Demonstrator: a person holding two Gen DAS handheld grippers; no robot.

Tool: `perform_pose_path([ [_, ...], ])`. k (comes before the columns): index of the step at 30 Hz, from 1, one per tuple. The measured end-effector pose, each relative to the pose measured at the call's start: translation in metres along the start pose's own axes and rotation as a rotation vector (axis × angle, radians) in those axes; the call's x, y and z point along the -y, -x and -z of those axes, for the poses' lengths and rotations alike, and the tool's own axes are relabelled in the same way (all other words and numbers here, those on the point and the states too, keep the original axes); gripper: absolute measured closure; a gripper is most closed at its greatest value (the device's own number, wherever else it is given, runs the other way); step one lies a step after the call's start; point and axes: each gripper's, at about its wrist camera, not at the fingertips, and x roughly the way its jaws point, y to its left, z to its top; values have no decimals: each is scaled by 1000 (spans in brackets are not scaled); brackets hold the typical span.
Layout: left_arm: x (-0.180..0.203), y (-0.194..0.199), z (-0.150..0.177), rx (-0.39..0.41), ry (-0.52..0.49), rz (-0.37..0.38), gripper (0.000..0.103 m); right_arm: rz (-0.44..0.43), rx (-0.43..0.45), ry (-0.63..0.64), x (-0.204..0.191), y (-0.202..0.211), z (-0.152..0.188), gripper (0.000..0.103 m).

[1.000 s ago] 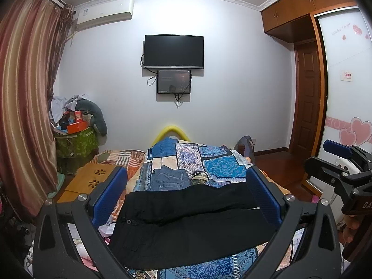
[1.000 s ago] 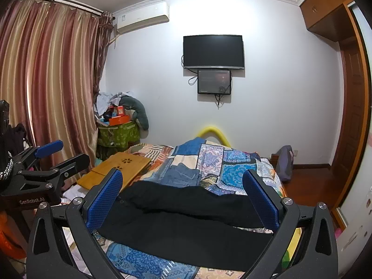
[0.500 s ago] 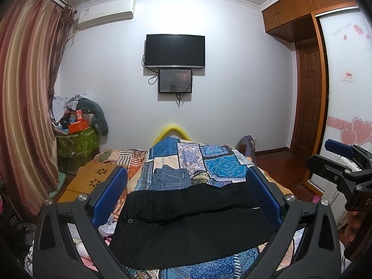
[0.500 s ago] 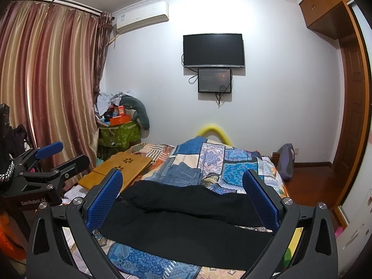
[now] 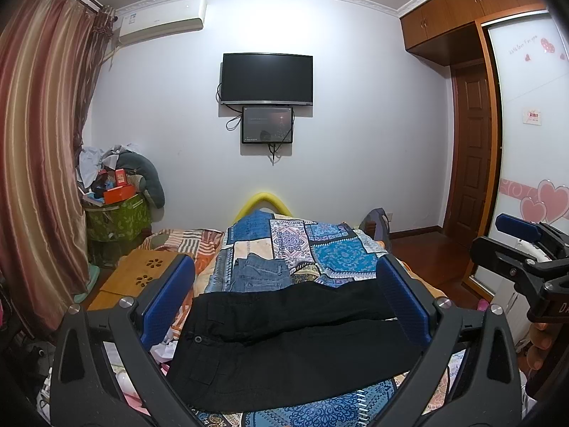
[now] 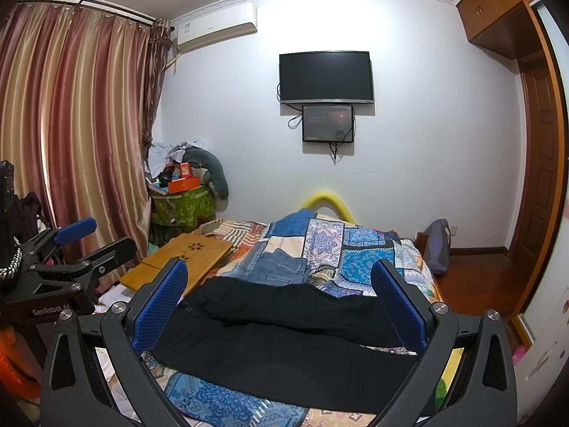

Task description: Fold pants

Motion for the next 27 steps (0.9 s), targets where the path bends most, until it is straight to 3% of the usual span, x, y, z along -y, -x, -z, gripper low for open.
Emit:
perform_pose_path([
  [27, 1, -4, 0, -8, -2, -2, 0, -1, -4, -12, -2, 1, 1, 0],
])
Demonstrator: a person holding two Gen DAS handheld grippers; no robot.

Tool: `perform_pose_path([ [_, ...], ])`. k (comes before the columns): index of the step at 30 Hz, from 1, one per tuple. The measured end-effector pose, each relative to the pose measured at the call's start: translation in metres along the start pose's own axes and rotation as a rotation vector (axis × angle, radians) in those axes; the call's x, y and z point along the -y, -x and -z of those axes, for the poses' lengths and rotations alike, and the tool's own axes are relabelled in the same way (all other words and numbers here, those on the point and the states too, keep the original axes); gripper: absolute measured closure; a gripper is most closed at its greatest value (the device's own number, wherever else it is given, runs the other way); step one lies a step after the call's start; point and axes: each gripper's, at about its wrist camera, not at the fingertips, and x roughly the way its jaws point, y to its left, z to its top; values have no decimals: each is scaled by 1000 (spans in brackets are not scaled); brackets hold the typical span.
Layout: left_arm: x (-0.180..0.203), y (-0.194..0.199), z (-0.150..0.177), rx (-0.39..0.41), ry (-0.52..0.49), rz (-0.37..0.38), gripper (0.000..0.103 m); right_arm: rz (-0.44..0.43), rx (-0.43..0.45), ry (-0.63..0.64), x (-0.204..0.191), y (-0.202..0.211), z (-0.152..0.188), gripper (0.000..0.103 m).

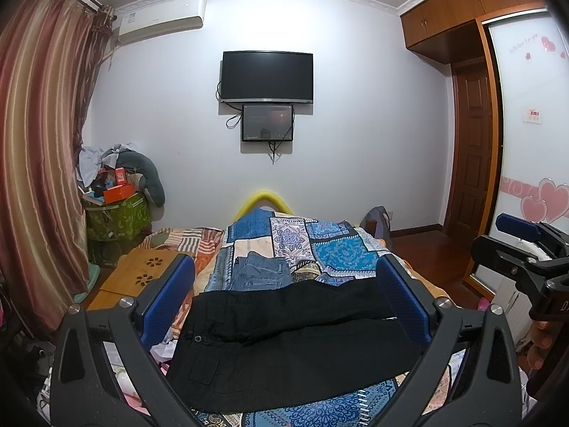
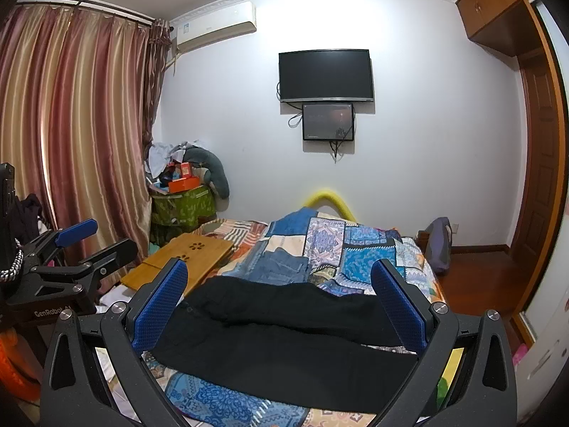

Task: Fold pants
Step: 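Grasp the black trousers' waistband with the left gripper while the right gripper grasps it too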

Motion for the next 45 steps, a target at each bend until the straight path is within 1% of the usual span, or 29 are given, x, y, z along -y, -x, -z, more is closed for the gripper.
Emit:
perform_pose_path([
  [5, -2, -9, 2, -15, -1, -4, 0, 0, -9, 4, 0, -5, 1, 0],
  [8, -4, -22, 4, -41, 1, -1, 0, 1, -23, 7, 2, -12, 3, 0],
  [13, -16, -59, 10, -123, 19, -6, 0, -9, -61, -5, 11, -31, 8, 0],
  [15, -24, -82, 16, -177, 32, -10, 0, -20, -81, -6, 17, -43, 11, 0],
  [18, -35, -116, 24, -243, 48, -16, 0, -8, -100, 6, 24, -59, 16, 0],
  [21, -45, -151, 35, -294, 37, -57, 0, 11, -130, 33, 33, -81, 22, 0],
  [23, -52, -181, 40, -346, 30, -58, 0, 10, -162, 34, 41, -97, 26, 0],
  [25, -61, -205, 46, -394, 32, -42, 0, -4, -197, 28, 50, -116, 29, 0],
  [27, -73, -233, 55, -437, 35, -74, 0, -4, -230, 32, 59, -133, 34, 0],
  [29, -86, -254, 63, -448, 29, -111, 0, 6, -258, 40, 68, -152, 40, 1],
  [31, -95, -273, 70, -468, 2, -128, 0, 14, -284, 54, 77, -171, 46, 0],
  [33, -105, -297, 77, -484, -39, -160, 0, 22, -314, 65, 85, -190, 54, 1],
  [36, -122, -329, 89, -515, -66, -151, 0, 8, -355, 81, 97, -221, 64, 1],
  [39, -140, -355, 103, -526, -47, -129, 0, -22, -399, 85, 110, -254, 74, 3],
  [41, -152, -371, 113, -542, -37, -135, 0, -39, -420, 75, 117, -270, 77, 3],
  [43, -165, -390, 124, -585, -24, -135, 1, -73, -461, 55, 124, -292, 81, 5],
  [44, -171, -399, 129, -603, -24, -142, 2, -82, -478, 51, 126, -300, 82, 11],
  [45, -176, -406, 133, -615, -29, -152, 9, -93, -498, 50, 128, -310, 84, 17],
])
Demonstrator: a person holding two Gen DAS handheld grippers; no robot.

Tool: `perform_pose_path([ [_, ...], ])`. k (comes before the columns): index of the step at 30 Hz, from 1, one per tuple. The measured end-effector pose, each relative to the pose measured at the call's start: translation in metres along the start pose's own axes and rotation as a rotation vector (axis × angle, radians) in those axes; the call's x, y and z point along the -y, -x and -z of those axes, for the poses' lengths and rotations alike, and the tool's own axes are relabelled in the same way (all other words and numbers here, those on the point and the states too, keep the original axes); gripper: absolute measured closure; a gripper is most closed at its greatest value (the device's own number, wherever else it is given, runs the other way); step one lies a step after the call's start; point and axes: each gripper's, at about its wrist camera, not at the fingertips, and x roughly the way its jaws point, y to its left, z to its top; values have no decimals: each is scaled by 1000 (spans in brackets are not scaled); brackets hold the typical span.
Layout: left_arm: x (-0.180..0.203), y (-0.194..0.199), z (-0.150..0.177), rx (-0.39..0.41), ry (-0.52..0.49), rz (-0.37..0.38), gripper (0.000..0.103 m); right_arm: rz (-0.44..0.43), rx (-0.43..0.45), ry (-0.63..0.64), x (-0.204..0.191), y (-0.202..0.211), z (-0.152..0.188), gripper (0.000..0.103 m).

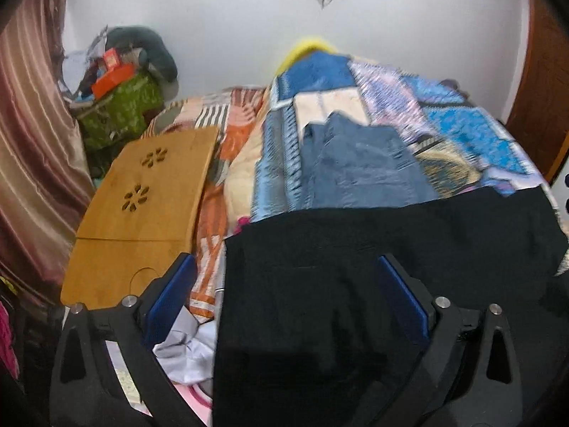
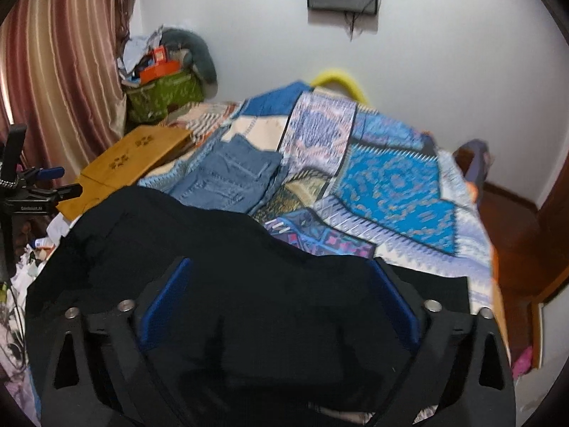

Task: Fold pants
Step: 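Grasp the black trousers' waistband with the left gripper while the right gripper grasps it too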

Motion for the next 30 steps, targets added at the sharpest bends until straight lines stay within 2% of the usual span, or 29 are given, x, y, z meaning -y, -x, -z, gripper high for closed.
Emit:
perform_pose_path([
  [1, -3, -10, -1, -12, -4, -17, 15, -10, -19, 4, 2, -10, -3, 19],
  [3, -12, -33, -3, -57, 4, -46, 22, -33, -48, 23, 3, -30, -10, 19],
  [4, -17, -44, -4, -82, 16, -39, 25, -50, -60, 36, 2, -38, -12, 20],
  [6, -23, -62, -5, -126, 37, -14, 28, -65, -81, 74, -2, -54, -16, 29],
  [9, -29, -87, -6, -180, 60, 3, 28, -102, -119, 123, -7, -77, -22, 32],
  [11, -31, -100, -7, -198, 71, 11, 28, -134, -144, 137, -7, -92, -26, 32],
  [16, -37, -118, -14, -232, 130, 76, 28, -178, -206, 167, -8, -121, -31, 41],
  [18, -41, -127, -16, -259, 180, 107, 28, -226, -239, 155, -6, -130, -32, 56],
  [20, -44, -133, -15, -276, 220, 130, 31, -283, -283, 128, -6, -137, -30, 66],
  [21, -45, -133, -15, -279, 227, 136, 35, -295, -300, 122, -7, -140, -28, 69],
  [23, -44, -131, -16, -274, 229, 145, 51, -287, -305, 154, -12, -139, -23, 75],
  [24, -42, -129, -16, -277, 225, 144, 66, -281, -301, 164, -15, -137, -22, 85],
  [26, -39, -126, -17, -276, 201, 113, 81, -282, -292, 168, -17, -132, -20, 93],
  [27, -38, -123, -18, -276, 187, 108, 90, -283, -283, 169, -17, -129, -20, 94],
  [30, -37, -110, -22, -248, 163, 106, 96, -260, -240, 189, -18, -120, -21, 96],
])
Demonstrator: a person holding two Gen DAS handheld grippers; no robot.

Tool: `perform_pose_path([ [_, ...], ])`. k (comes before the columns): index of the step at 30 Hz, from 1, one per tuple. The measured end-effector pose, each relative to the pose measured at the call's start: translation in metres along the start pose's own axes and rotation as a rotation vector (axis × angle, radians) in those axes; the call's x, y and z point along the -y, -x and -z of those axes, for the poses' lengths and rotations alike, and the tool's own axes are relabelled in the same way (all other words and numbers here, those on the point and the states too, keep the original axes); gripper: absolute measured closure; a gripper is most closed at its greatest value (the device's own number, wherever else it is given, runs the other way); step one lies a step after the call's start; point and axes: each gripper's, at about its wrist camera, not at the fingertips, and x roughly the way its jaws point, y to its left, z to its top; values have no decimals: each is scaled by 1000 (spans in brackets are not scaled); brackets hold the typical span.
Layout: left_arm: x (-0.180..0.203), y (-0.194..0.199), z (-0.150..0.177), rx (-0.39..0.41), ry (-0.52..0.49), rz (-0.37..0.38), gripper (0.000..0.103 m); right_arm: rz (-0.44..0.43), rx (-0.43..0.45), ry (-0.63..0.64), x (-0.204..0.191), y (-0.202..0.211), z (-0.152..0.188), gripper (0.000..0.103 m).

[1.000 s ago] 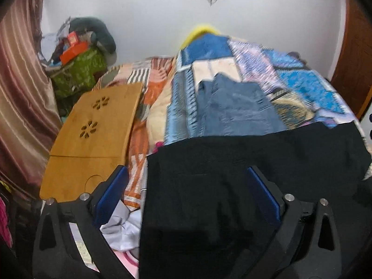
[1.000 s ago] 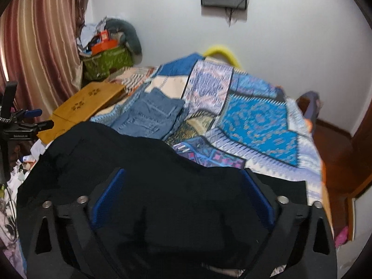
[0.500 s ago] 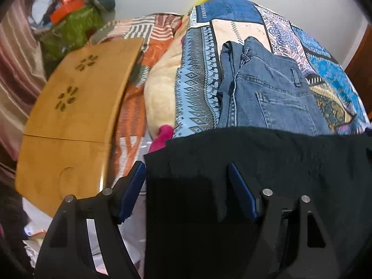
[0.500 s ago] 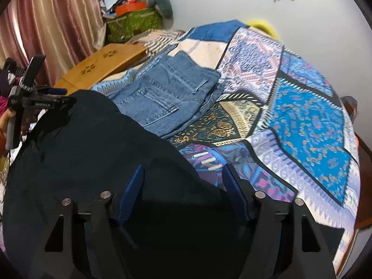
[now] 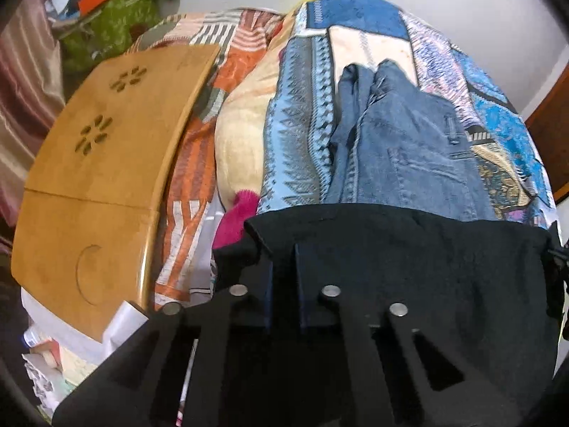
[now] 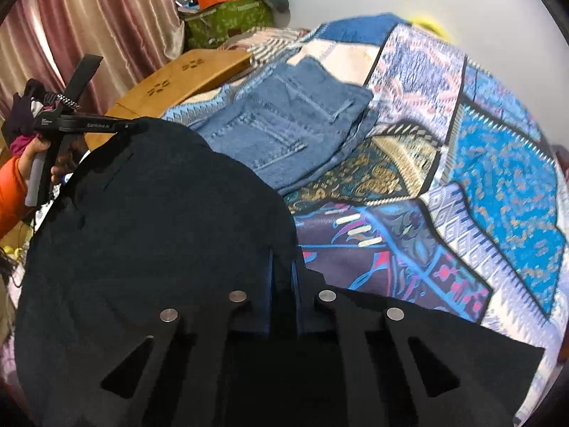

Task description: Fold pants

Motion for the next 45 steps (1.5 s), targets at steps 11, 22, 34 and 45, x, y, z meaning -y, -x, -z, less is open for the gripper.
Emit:
perform_pose_path([
  [11, 13, 66, 0, 107, -75, -22, 98, 73, 134, -64, 2, 39, -15, 98],
  [22, 29, 173, 68, 181, -151, 13, 98, 24, 211, -59, -44, 107, 16, 98],
  [34, 16, 208, 179, 167, -154, -52, 98, -31, 178, -19, -115, 143, 97, 98],
  [45, -16, 170, 265, 46, -35, -35, 98, -71, 95, -77, -157, 119, 165, 98],
])
